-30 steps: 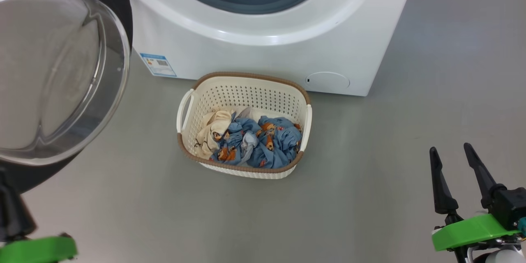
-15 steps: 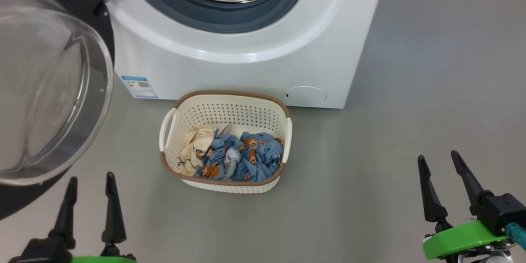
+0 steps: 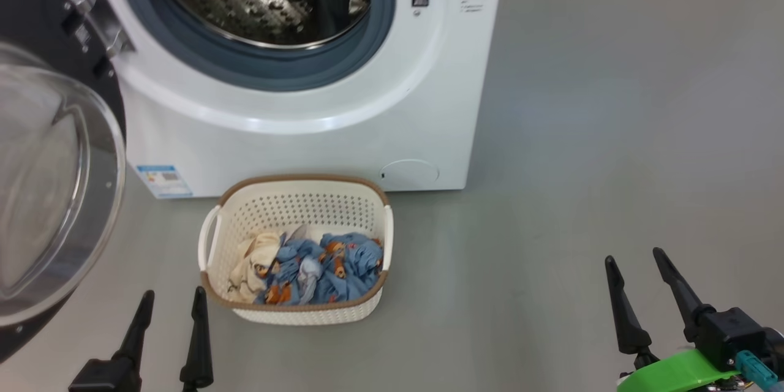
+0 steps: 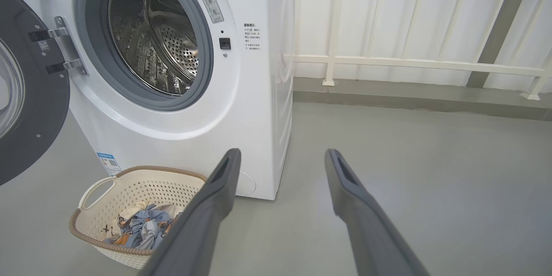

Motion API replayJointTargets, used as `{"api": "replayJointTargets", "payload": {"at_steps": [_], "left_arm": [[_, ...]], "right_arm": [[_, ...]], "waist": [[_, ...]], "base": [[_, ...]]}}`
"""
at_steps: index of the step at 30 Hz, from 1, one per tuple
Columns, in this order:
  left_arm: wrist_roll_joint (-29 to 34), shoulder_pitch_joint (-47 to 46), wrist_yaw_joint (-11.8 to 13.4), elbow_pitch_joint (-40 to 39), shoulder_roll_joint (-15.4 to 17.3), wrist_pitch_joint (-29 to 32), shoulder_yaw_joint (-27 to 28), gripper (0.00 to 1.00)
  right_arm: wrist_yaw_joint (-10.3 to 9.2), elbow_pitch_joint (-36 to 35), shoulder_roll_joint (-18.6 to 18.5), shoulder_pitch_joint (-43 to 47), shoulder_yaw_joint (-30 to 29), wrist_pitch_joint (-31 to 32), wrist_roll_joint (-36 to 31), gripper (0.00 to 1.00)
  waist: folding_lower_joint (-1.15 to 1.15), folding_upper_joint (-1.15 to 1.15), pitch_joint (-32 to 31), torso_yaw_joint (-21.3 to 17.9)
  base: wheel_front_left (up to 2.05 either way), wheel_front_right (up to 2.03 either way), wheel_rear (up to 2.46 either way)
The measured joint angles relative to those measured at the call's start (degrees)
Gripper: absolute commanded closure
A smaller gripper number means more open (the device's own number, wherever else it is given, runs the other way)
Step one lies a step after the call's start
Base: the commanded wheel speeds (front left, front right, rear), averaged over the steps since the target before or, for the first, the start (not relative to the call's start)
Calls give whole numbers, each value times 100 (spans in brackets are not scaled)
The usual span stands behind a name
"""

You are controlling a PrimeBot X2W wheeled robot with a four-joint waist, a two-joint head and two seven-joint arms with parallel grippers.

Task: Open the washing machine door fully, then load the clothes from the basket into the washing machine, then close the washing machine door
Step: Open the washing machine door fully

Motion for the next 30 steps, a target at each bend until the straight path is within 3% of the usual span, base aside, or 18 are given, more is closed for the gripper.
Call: {"api": "replayJointTargets", "payload": {"at_steps": [16, 30], "left_arm": [[-59, 221, 7, 118, 59, 86, -37, 0], [-111, 220, 59, 116, 115, 130, -54, 0]], "right_arm": [[0, -297, 79, 342, 76, 65, -5, 0], [0, -388, 98, 451, 45, 118, 7, 0]], "waist": [[0, 0, -456, -461], [0, 0, -447, -432]], "base": [[0, 0, 0], [0, 0, 0]]}}
